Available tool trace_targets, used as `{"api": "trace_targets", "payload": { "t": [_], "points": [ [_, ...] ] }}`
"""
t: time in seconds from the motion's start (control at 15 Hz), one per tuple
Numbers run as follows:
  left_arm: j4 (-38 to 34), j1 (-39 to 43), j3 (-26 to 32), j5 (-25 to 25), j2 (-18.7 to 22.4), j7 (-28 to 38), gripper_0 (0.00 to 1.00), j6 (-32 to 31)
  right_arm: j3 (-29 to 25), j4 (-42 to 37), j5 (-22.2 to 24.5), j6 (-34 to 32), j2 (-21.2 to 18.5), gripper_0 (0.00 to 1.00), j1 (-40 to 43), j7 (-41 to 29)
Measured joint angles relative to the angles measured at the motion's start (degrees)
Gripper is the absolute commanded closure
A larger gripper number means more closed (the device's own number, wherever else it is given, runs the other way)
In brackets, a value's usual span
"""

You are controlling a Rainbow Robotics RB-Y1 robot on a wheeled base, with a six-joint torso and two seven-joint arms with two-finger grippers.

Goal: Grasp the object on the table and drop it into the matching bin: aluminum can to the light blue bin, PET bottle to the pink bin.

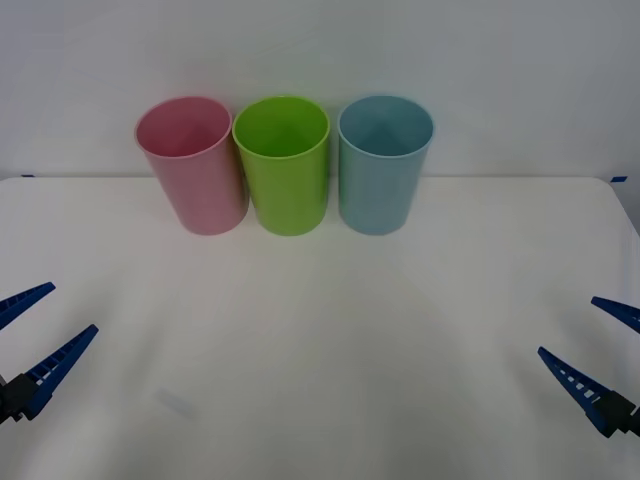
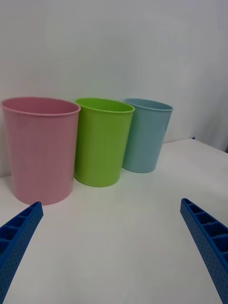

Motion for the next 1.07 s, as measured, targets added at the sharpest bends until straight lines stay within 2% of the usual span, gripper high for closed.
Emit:
{"api": "trace_targets", "payload": {
  "t": [0.8,1.07],
  "points": [
    [0.0,0.0,0.0,0.0,0.0,0.0,0.0,0.0,-0.21,3.58,-5.69,0.35,-0.02,0.0,3.31,3.41],
    [0.0,0.0,0.0,0.0,0.0,0.0,0.0,0.0,-0.07,3.59,-5.87,0.69,-0.02,0.0,3.95,3.43]
  ]
}}
